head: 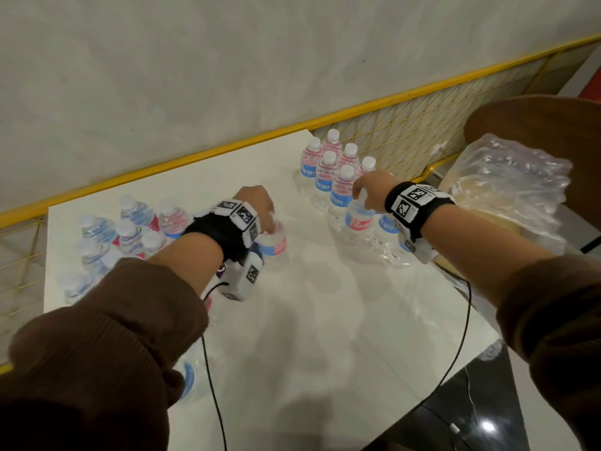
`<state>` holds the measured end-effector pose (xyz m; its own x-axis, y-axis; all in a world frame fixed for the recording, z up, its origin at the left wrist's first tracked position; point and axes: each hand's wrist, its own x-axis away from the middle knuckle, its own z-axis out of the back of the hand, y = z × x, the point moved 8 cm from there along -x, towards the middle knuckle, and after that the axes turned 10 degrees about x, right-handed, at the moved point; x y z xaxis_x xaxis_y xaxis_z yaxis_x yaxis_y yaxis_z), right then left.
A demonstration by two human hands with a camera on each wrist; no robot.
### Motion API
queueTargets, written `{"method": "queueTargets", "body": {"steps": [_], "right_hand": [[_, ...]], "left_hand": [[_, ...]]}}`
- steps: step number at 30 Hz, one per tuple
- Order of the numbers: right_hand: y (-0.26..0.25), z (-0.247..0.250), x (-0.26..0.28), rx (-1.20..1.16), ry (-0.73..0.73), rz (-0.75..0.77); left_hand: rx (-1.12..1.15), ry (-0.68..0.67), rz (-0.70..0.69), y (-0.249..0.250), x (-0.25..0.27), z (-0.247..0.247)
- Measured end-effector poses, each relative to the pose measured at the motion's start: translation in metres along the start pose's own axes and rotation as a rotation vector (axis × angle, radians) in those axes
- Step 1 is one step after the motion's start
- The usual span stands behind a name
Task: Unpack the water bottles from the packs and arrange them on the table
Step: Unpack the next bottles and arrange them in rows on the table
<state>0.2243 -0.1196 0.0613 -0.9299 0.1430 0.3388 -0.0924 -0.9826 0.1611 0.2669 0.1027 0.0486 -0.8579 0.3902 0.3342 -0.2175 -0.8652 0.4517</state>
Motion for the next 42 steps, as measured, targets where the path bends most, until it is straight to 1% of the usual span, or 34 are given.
{"method": "queueTargets", "body": {"steps": [3,6,8,10,12,14,19,22,32,35,42], "right_hand": [[0.006,-0.001,-0.002,-0.015,0.011,-0.007],[0.009,-0.002,-0.005,-0.059,0.015,-0.009],[0.012,0.000,-0.005,-0.074,0.043,-0.016],[0.014,0.001,-0.005,-0.078,0.074,-0.040],[0.017,0.000,-0.006,-0.056,0.071,-0.076],[0.017,0.000,-0.008,-0.042,0.045,-0.088],[0.012,0.003,-0.012,0.006,-0.012,-0.017],[0.011,0.002,-0.015,0.041,-0.014,-0.004],[0.017,0.000,-0.018,0.038,0.007,-0.093],[0.017,0.002,-0.018,0.045,0.006,-0.119],[0.016,0.005,-0.020,0.051,0.022,-0.147]], "left_hand": [[0.020,-0.029,-0.077,0.034,-0.005,-0.022],[0.030,-0.002,-0.149,0.057,-0.007,-0.040],[0.037,0.005,-0.153,0.060,-0.008,-0.051],[0.065,-0.045,-0.142,0.055,-0.010,-0.065],[0.126,-0.095,-0.130,0.050,-0.010,-0.074],[0.165,-0.095,-0.123,0.047,-0.009,-0.074],[0.219,-0.058,-0.113,0.040,-0.004,-0.070],[0.248,-0.047,-0.112,0.041,-0.001,-0.071],[0.249,-0.039,-0.101,0.039,-0.001,-0.072],[0.282,-0.035,-0.101,0.038,-0.001,-0.072],[0.300,-0.021,-0.112,0.037,-0.002,-0.073]]}}
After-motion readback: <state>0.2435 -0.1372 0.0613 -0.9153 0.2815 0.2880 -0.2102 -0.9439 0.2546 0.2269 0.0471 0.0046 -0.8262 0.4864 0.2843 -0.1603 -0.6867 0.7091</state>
